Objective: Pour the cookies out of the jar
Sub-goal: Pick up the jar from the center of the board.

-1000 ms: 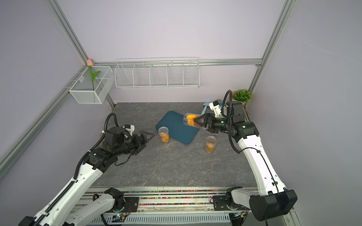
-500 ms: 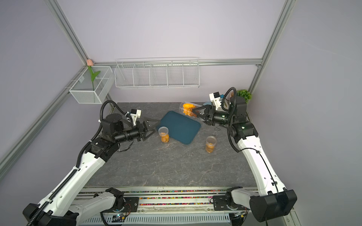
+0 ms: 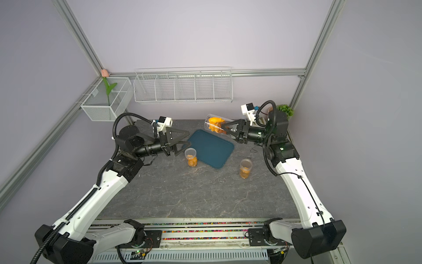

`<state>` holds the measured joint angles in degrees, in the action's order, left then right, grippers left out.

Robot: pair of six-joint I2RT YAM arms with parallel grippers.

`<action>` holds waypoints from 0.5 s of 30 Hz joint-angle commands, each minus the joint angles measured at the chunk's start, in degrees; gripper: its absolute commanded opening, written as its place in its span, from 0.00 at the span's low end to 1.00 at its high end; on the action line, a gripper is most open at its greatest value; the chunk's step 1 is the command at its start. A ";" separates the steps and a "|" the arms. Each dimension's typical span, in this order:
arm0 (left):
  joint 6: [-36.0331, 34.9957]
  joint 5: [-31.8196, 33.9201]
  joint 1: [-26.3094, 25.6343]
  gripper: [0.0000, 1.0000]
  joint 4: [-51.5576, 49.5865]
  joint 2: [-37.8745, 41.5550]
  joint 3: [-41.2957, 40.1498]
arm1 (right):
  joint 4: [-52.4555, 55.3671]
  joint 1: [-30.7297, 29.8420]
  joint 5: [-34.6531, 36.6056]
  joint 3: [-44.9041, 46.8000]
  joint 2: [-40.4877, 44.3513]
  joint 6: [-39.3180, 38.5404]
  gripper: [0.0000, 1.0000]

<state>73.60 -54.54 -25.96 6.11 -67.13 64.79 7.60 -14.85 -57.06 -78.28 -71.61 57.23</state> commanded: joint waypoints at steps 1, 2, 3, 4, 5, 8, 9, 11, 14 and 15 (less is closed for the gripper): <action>8.26 -6.46 -0.33 0.99 8.38 -1.38 2.16 | -3.11 -1.67 -4.49 -2.31 -0.53 3.30 0.60; 9.23 -7.54 -0.46 0.99 9.01 -1.88 2.35 | -3.07 -2.12 -4.91 -2.55 -0.75 3.18 0.60; 10.25 -8.42 -0.60 0.99 9.70 -2.24 2.41 | -3.06 -2.68 -5.34 -2.70 -1.01 3.08 0.60; 11.18 -9.14 -0.72 0.99 10.29 -2.49 2.50 | -2.97 -3.23 -5.65 -2.92 -1.29 3.03 0.60; 12.45 -9.91 -0.92 0.99 11.36 -2.86 2.65 | -2.81 -3.80 -6.06 -3.06 -1.57 2.89 0.60; 14.53 -11.17 -1.64 0.99 12.92 -3.57 3.18 | -1.59 -5.21 -7.36 -3.78 -2.49 2.20 0.60; 14.63 -11.20 -2.00 0.99 12.71 -3.83 3.36 | -0.86 -5.73 -7.89 -4.11 -2.69 1.72 0.60; 15.17 -11.78 -2.85 0.99 12.35 -4.34 3.58 | -0.41 -6.70 -9.11 -4.33 -3.00 1.53 0.60; 16.34 -12.38 -3.78 0.99 12.58 -4.58 3.58 | 1.79 -8.33 -10.64 -4.41 -3.13 -0.12 0.60; 16.71 -12.43 -3.82 0.99 12.80 -4.51 3.58 | 3.21 -8.90 -10.94 -4.55 -3.21 -1.14 0.60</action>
<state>86.87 -64.60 -29.19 16.38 -71.48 66.37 9.17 -22.41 -63.29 -81.10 -74.98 56.10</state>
